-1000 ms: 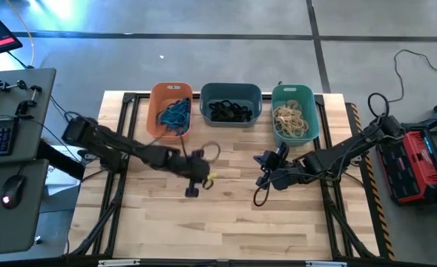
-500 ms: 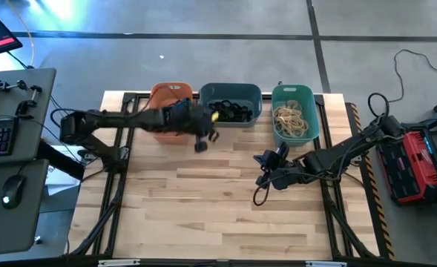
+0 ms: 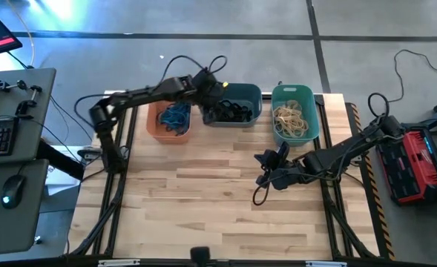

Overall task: Sort rubber bands into baskets
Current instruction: Put the black rubber band into the blue bin

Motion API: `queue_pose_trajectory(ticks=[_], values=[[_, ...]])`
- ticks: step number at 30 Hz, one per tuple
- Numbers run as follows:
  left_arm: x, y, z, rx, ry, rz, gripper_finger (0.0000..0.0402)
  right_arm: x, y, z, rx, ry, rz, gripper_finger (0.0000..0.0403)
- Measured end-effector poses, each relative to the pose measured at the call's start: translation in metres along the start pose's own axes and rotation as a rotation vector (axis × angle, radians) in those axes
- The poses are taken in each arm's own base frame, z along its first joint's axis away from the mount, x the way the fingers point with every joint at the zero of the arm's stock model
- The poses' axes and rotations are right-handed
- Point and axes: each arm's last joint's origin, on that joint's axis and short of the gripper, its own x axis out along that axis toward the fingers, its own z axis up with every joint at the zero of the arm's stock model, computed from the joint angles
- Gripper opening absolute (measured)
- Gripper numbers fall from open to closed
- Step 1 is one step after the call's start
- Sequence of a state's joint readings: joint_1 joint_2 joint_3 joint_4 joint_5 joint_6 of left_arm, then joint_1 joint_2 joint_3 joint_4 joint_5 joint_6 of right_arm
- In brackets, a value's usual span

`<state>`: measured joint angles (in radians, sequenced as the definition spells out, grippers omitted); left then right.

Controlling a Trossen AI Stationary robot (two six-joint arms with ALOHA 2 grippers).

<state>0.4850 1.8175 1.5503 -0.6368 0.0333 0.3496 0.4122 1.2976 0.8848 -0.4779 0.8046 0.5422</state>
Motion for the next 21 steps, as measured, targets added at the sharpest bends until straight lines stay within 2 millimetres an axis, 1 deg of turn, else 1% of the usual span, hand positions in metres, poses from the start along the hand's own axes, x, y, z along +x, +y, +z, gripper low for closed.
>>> queue_pose_trajectory(ticks=[5, 7, 10, 15, 18, 21], values=[[0.027, 0.019, 0.005, -0.009, 0.057, -0.049, 0.0, 0.0, -0.001, 0.0, -0.008, -0.006, -0.015, 0.0], [0.04, 0.024, 0.003, -0.015, 0.09, -0.059, 0.0, 0.0, -0.001, 0.0, -0.009, -0.005, -0.015, 0.0], [0.054, 0.027, -0.003, -0.001, 0.135, -0.077, 0.0, 0.0, -0.001, 0.0, -0.011, -0.005, -0.015, 0.0], [0.062, 0.027, -0.01, 0.022, 0.182, -0.101, 0.0, 0.0, -0.001, 0.0, -0.011, -0.005, -0.015, 0.0], [0.062, 0.027, -0.009, 0.03, 0.179, -0.101, 0.0003, 0.0, -0.001, 0.0, -0.013, -0.004, -0.016, 0.0], [0.06, 0.026, -0.008, 0.035, 0.176, -0.097, 0.0018, 0.0, -0.001, 0.0, -0.013, -0.001, -0.012, 0.0]])
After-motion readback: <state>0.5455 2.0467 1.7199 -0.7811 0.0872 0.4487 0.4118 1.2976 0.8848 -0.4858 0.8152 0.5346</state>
